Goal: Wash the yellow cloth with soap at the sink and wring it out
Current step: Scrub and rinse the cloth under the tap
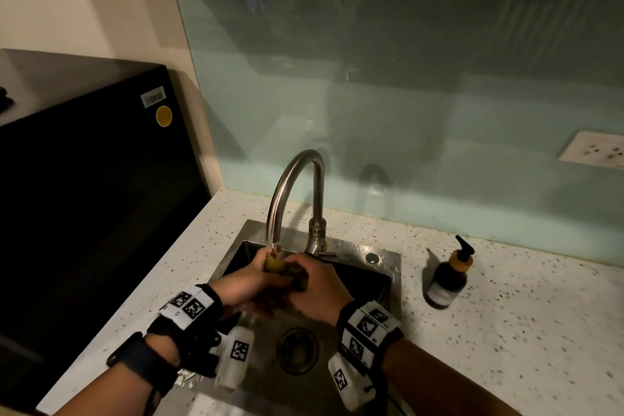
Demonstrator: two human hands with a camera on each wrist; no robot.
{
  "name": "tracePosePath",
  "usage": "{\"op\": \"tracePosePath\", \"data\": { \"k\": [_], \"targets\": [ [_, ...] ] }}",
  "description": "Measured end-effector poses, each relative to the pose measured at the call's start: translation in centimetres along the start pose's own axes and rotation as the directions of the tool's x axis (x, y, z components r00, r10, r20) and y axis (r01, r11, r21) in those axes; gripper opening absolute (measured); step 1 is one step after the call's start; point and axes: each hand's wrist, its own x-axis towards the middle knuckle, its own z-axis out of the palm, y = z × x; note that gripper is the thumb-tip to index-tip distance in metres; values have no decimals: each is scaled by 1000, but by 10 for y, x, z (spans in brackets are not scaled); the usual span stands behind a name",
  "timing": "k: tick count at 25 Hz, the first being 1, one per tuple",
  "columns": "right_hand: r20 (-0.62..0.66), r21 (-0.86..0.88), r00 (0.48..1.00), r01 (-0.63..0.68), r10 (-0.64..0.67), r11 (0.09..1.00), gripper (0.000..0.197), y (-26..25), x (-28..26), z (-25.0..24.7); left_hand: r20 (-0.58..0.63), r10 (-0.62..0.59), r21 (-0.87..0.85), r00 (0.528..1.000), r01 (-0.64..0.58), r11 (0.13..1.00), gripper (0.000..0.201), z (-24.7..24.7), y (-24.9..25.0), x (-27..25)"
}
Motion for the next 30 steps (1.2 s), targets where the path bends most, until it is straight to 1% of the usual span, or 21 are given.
{"op": "tracePosePath", "data": {
  "k": [2, 4, 5, 7, 8, 9, 10, 11, 13, 14, 16, 17, 19, 20, 22, 24, 26, 27, 28, 30],
  "targets": [
    [-53, 53, 997, -46, 49, 998, 41, -1, 1, 1, 18, -1, -56, 1000, 2, 998, 37, -3, 7, -4],
    [-58, 95, 998, -21, 26, 995, 39, -3, 2, 3, 11, -13, -78, 1000, 14, 997, 40, -5, 10, -1],
    [-48, 101, 999, -4, 9, 995, 44, -5, 1, 3, 6, -27, -75, 1000, 27, 997, 46, -6, 9, 2],
    [5, 122, 1000, 5, -6, 993, 67, -7, 0, 3, -17, -64, -53, 998, 63, 997, 59, -7, 3, 11],
    [41, 135, 999, -4, -2, 991, 80, -9, 0, 2, -40, -72, -40, 997, 70, 997, 55, -6, 0, 13],
    [81, 135, 997, -15, 4, 991, 90, -10, 0, 3, -74, -76, -3, 994, 76, 997, 47, -5, -3, 15],
    [112, 114, 994, -12, -1, 993, 94, -11, 1, 3, -105, -67, 47, 992, 72, 996, 41, -3, -6, 18],
    [126, 68, 992, 3, -12, 998, 91, -11, 3, 5, -116, -57, 105, 992, 69, 992, 41, -2, -9, 21],
    [125, 5, 992, 22, -23, 1000, 72, -13, 4, 6, -109, -43, 157, 993, 60, 986, 45, 4, -9, 20],
    [127, -9, 992, 14, -13, 1000, 61, -14, 4, 6, -102, -57, 136, 993, 71, 988, 45, 5, -9, 19],
    [140, -36, 990, 7, -2, 999, 33, -14, 4, 4, -73, -130, 47, 989, 133, 990, 47, 4, -6, 14],
    [143, -38, 990, 6, 0, 999, 23, -12, 4, 3, -31, -156, 14, 987, 156, 988, 50, 4, -3, 8],
    [124, -38, 992, -1, 6, 999, 14, -12, 5, 1, 45, -141, -26, 989, 143, 989, 54, -2, 1, 2],
    [100, -51, 995, 0, 5, 999, 14, -14, 5, -1, 74, -110, -39, 991, 113, 993, 53, -4, 3, 2],
    [43, -49, 999, 14, -12, 999, 21, -16, 6, -4, 76, -9, -8, 997, 10, 1000, 45, -12, 0, 7],
    [13, -6, 1000, -5, 5, 1000, 37, -19, 5, -6, 18, 67, 139, 998, -69, 988, 35, -18, -5, 13],
    [49, 22, 997, -65, 63, 998, 54, -17, 5, -7, -55, 77, 250, 996, -61, 966, 27, -21, -7, 19],
    [81, 27, 992, -102, 99, 994, 58, -17, 5, -7, -84, 70, 283, 994, -43, 958, 24, -23, -8, 23],
    [116, 37, 986, -128, 123, 991, 55, -17, 5, -7, -106, 51, 315, 993, -15, 949, 22, -23, -9, 25],
    [154, 35, 982, -121, 114, 992, 38, -16, 7, -4, -141, 3, 352, 990, 48, 935, 24, -22, -10, 30]
  ]
}}
